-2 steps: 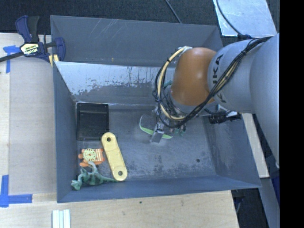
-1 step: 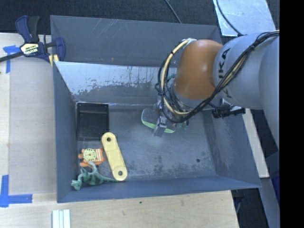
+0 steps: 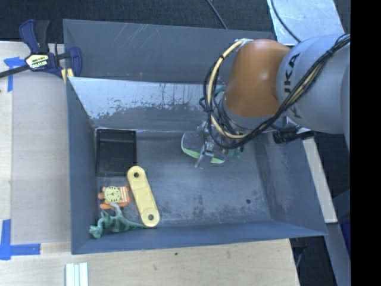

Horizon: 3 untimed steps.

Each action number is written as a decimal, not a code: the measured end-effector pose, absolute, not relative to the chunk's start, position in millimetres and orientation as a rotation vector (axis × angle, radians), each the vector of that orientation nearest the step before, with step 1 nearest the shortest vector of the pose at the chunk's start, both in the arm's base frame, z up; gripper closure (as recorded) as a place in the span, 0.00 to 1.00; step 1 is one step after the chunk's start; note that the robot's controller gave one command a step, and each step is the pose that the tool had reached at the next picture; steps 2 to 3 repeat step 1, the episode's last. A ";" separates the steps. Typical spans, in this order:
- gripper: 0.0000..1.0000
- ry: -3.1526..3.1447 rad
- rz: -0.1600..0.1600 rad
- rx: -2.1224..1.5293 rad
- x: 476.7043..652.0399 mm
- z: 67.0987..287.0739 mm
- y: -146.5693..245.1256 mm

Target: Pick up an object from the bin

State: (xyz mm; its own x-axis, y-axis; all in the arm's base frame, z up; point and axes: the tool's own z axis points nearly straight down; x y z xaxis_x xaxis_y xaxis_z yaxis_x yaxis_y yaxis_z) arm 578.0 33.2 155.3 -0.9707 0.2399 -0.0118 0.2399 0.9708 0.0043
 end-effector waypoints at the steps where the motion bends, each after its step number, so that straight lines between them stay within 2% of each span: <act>1: 1.00 3.098 0.007 0.374 580.1 181.5 32.9; 3: 1.00 3.098 0.007 0.374 580.1 181.5 32.9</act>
Offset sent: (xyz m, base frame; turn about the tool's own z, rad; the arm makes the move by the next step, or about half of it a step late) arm 0.0022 -0.0002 0.0277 -0.0016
